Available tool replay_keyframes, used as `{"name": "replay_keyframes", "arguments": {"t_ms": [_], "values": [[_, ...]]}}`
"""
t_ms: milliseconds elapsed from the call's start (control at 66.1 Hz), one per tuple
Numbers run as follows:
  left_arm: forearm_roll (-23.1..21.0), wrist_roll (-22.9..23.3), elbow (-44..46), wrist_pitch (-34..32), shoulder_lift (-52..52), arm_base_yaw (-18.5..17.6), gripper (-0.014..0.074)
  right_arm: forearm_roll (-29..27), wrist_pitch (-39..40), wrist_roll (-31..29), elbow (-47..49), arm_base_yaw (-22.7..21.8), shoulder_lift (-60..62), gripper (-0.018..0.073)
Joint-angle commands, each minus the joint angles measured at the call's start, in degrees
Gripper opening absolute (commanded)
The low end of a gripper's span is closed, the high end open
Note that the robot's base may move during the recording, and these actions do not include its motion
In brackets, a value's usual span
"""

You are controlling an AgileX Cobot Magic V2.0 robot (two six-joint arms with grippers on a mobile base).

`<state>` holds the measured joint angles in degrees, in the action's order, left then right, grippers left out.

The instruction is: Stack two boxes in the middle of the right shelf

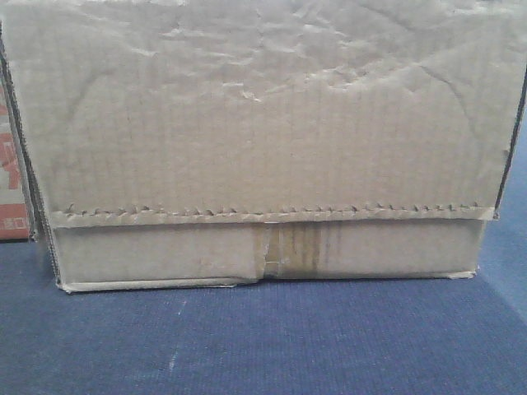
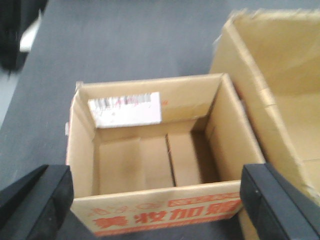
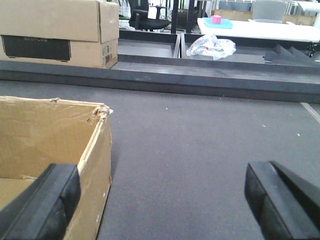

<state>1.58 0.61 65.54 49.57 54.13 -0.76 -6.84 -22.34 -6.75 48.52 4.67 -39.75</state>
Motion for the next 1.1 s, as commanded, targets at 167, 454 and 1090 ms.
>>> {"name": "replay_keyframes", "arguments": {"t_ms": [167, 454, 1090], "values": [[-2.3, -7.4, 16.9, 11.1, 17.5, 7.5, 0.058, 0.3, -0.1, -0.1, 0.5, 1.4, -0.3, 0.057], [-4.8, -16.9, 24.5, 18.0, 32.8, 13.5, 0.058, 0.4, -0.1, -0.1, 0.5, 2.2, -0.3, 0.057], [-4.4, -16.9, 24.5, 14.9, 45.8, 13.5, 0.058, 0.4, -0.4, -0.1, 0.5, 2.2, -0.3, 0.057]]}}
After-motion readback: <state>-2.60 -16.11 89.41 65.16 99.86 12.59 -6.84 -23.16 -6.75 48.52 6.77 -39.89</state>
